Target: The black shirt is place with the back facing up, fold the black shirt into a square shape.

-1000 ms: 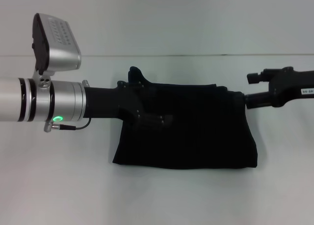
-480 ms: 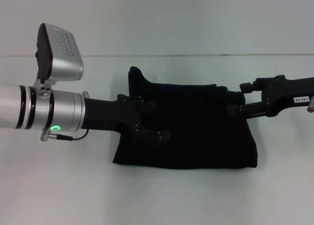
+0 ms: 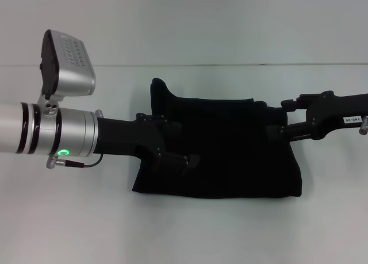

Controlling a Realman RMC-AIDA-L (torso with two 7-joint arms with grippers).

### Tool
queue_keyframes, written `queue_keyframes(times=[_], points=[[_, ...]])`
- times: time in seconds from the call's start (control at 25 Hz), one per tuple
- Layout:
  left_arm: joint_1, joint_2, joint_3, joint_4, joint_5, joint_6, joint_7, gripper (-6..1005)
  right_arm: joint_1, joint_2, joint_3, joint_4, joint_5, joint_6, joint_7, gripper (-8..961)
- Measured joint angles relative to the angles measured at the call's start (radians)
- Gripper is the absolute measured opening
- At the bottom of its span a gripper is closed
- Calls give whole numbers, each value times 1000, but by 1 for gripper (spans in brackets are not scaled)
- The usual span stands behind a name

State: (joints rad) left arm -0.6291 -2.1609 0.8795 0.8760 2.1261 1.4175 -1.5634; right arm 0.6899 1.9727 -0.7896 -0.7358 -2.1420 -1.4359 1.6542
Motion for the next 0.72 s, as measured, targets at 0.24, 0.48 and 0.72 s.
queue_keyframes(times=[0.24,0.48,0.72], points=[[0,0,-1,0,0,5,-1,904,-3,1,4,-4,1,0,-2,918],[-1,1,-4,0,0,6,-2,904,-4,1,4,-4,1,0,-1,917],[-4,1,-8,0,0,4,-4,904,1,2,3,-2,1,1,-1,918]])
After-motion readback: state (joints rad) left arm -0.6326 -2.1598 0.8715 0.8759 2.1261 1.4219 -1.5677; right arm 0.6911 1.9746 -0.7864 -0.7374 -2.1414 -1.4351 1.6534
